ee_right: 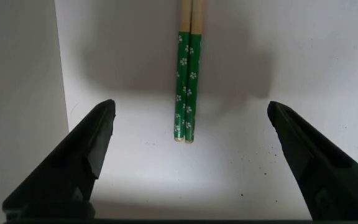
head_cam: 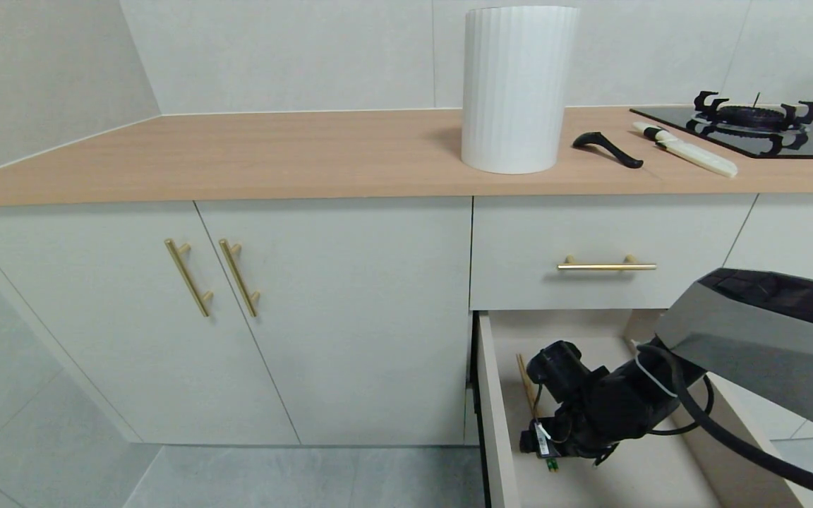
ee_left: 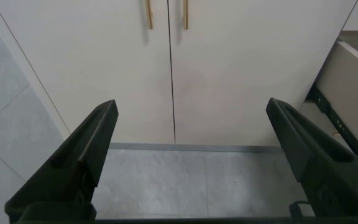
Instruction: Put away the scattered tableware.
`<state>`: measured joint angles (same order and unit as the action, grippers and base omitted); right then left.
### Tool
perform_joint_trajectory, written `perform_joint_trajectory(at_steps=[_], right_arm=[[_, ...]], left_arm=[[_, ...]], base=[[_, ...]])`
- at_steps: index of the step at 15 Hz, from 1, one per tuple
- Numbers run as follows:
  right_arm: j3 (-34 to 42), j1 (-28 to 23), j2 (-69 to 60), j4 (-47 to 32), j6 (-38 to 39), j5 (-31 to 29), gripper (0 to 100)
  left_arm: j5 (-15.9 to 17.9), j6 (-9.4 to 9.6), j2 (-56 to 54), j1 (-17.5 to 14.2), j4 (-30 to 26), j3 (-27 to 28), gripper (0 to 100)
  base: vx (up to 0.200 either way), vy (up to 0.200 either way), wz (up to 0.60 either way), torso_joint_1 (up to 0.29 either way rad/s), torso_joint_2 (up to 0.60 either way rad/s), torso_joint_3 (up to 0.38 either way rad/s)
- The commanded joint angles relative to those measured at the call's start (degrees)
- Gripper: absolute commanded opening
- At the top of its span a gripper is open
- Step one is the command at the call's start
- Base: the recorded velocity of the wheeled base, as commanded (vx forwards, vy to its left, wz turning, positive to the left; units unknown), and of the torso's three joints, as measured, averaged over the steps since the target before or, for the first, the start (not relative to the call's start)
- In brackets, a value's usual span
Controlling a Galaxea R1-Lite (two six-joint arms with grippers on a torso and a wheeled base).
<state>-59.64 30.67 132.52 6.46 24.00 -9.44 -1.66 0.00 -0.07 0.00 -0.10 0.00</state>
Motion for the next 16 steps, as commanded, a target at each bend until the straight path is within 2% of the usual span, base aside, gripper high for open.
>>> perform_joint_trajectory(at_steps=[1,4,9,16], right_arm=[[0.57,0.00,-2.89,-0.22,-0.01,-0.06,100],[4.00,-0.35,-14.31,-0.40,-0.62,-0.06,100],[4.97,-3.07,-33.21,-4.53,-3.44,-0.32,100],[5.76,-6.85,-43.67,-4.26,-7.13,-0.76,100]], left_arm=[[-0.01,0.00,0.07,0.00,0.01,0.00,100],[-0.01,0.00,0.07,0.00,0.01,0.00,100],[-0.01,0.00,0.07,0.00,0.01,0.00,100],[-0.01,0.00,0.07,0.00,0.01,0.00,100]], base=[[0.000,0.000,0.00,0.000,0.00,0.000],[0.000,0.000,0.00,0.000,0.00,0.000],[0.000,0.000,0.00,0.000,0.00,0.000],[0.000,0.000,0.00,0.000,0.00,0.000]])
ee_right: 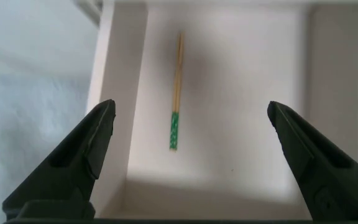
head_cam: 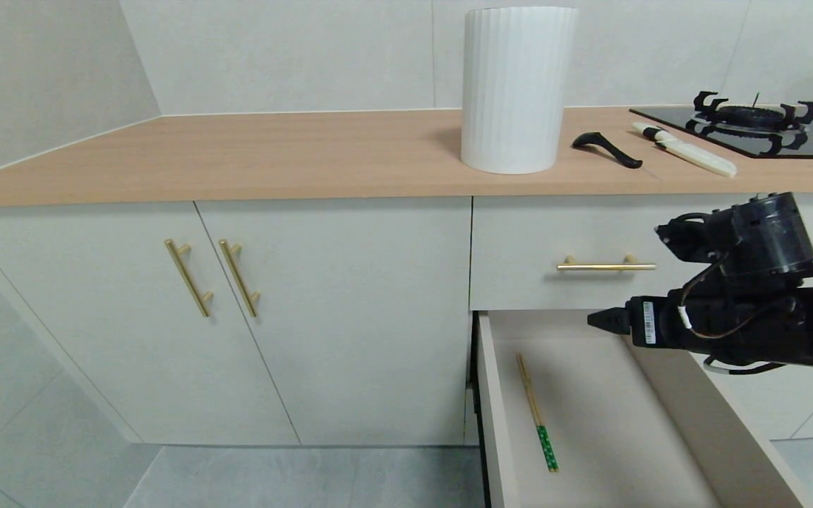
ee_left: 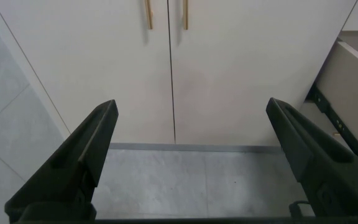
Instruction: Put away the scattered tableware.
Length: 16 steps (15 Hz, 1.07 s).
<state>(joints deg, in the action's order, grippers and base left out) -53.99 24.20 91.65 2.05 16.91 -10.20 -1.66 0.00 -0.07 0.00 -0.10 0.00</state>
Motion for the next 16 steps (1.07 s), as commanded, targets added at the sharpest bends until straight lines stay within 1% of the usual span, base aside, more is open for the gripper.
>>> perform_joint_trajectory(at_steps=[1,6,7,10,16], right_arm=[[0.12,-0.38,-3.06,0.06,-0.03,0.01,100],[0.47,-0.38,-3.06,0.15,-0.91,0.01,100],[0.55,-0.47,-3.14,0.24,-1.18,0.01,100],[0.64,-0.47,-2.97,0.24,-1.18,0.01,100],[0.73,-0.47,-2.88,0.24,-1.18,0.01,100]], left_arm=[[-0.01,0.00,0.07,0.00,0.01,0.00,100],[-0.01,0.00,0.07,0.00,0.01,0.00,100],[-0.01,0.00,0.07,0.00,0.01,0.00,100],[-0.01,0.00,0.07,0.00,0.01,0.00,100],[-0.01,0.00,0.07,0.00,0.01,0.00,100]], base=[[0.000,0.000,0.00,0.000,0.00,0.000],[0.000,0.000,0.00,0.003,-0.01,-0.006],[0.000,0.000,0.00,0.036,-0.24,-0.188],[0.000,0.000,0.00,0.088,-0.25,-0.281],[0.000,0.000,0.00,0.142,-0.50,-0.305]])
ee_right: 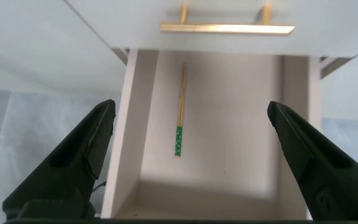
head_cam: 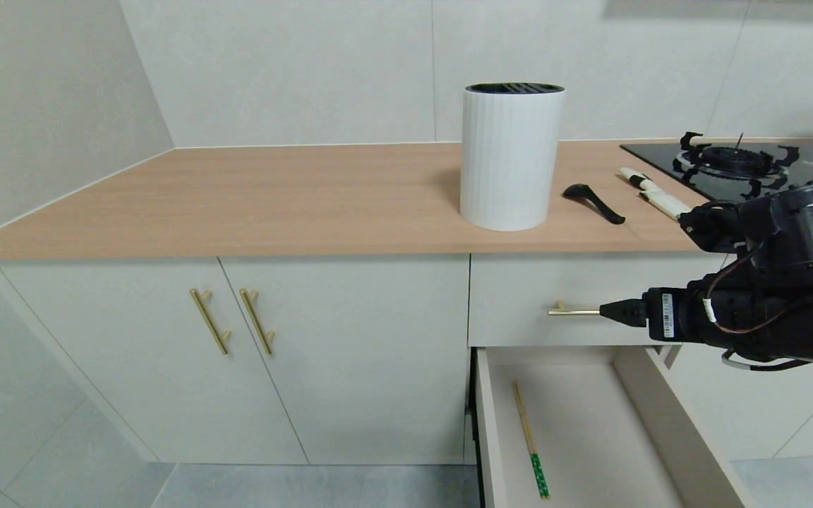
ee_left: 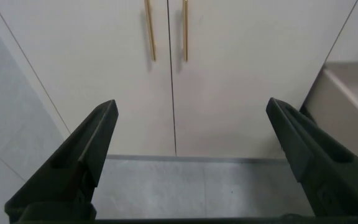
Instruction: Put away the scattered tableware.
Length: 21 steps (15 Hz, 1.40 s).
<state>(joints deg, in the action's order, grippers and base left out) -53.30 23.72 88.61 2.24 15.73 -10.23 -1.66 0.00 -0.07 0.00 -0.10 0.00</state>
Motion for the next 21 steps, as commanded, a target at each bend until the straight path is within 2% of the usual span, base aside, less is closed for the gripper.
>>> perform_joint_trajectory(at_steps=[1,12,16,19,21], right_arm=[[0.12,0.01,0.16,0.04,0.01,0.03,100],[0.39,0.10,0.42,0.04,0.01,0.12,100],[0.65,-0.17,1.39,0.66,-0.87,0.12,100],[0.21,-2.72,3.76,5.05,-4.04,0.38,100],[-0.58,-5.79,8.68,12.52,-7.82,0.82,100]], left_arm=[[-0.01,0.00,0.07,0.00,0.01,0.00,100],[-0.01,0.00,0.07,0.00,0.01,0.00,100],[-0.01,0.00,0.07,0.00,0.01,0.00,100],[-0.01,0.00,0.07,0.00,0.01,0.00,100],[-0.01,0.00,0.07,0.00,0.01,0.00,100]], base=[[0.000,0.000,0.00,0.163,-0.47,-0.295],[0.000,0.000,0.00,0.202,-0.49,-0.290],[0.000,0.000,0.00,0.069,-0.14,-0.075],[0.000,0.000,0.00,0.000,0.00,0.000],[0.000,0.000,0.00,0.000,0.00,0.000]])
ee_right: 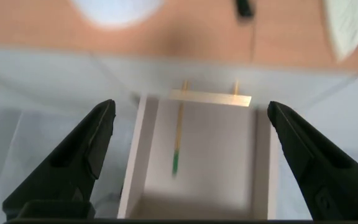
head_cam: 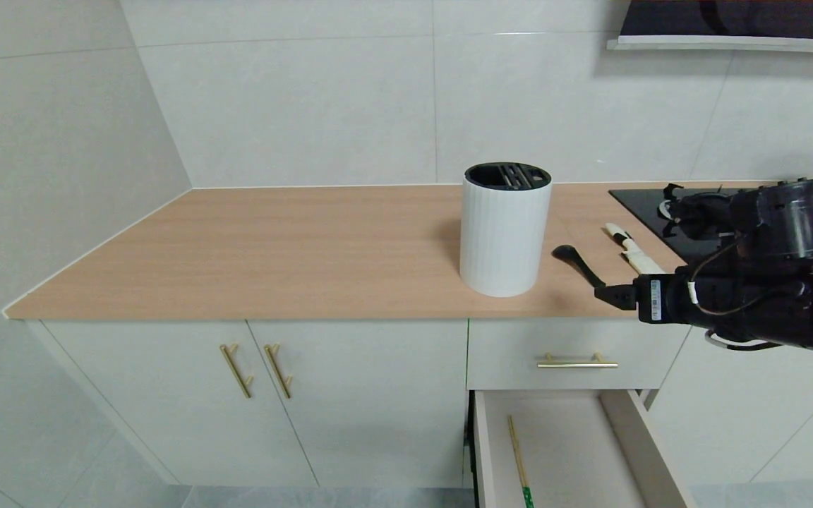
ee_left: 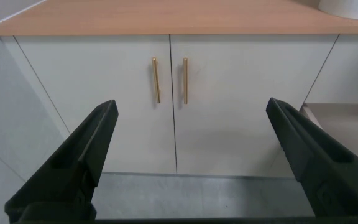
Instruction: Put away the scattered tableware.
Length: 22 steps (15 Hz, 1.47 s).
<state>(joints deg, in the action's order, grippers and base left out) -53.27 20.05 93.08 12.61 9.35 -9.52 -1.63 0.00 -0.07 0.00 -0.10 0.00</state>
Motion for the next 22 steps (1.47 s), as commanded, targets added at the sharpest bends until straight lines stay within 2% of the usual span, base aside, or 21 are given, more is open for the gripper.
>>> perform_joint_trajectory(at_steps=[1,3,9,14,17,22], right_arm=[[-2.10,-4.15,7.30,5.41,-4.52,0.20,100],[-7.20,-6.61,13.18,8.31,-7.59,1.87,100],[-19.68,-12.49,24.17,8.23,-9.35,15.59,100],[-22.23,-12.93,28.57,8.66,-12.69,17.34,100],[-22.66,-13.11,33.31,15.52,-14.71,18.66,100],[-24.69,-13.90,35.77,16.40,-14.71,18.75,100]], left_arm=[[-0.04,0.00,0.07,0.00,0.01,0.00,100],[-0.04,0.00,0.07,0.00,0.01,0.00,100],[-0.04,0.00,0.07,0.00,0.01,0.00,100],[-0.04,0.00,0.07,0.00,0.01,0.00,100],[-0.04,0.00,0.07,0.00,0.01,0.00,100],[-0.04,0.00,0.07,0.00,0.01,0.00,100]], base=[[0.000,0.000,0.00,0.000,0.00,0.000],[0.000,0.000,0.00,0.000,0.00,0.000],[0.000,0.000,0.00,0.000,0.00,0.000],[0.000,0.000,0.00,0.000,0.00,0.000],[0.000,0.000,0.00,0.000,0.00,0.000],[0.000,0.000,0.00,0.000,0.00,0.000]])
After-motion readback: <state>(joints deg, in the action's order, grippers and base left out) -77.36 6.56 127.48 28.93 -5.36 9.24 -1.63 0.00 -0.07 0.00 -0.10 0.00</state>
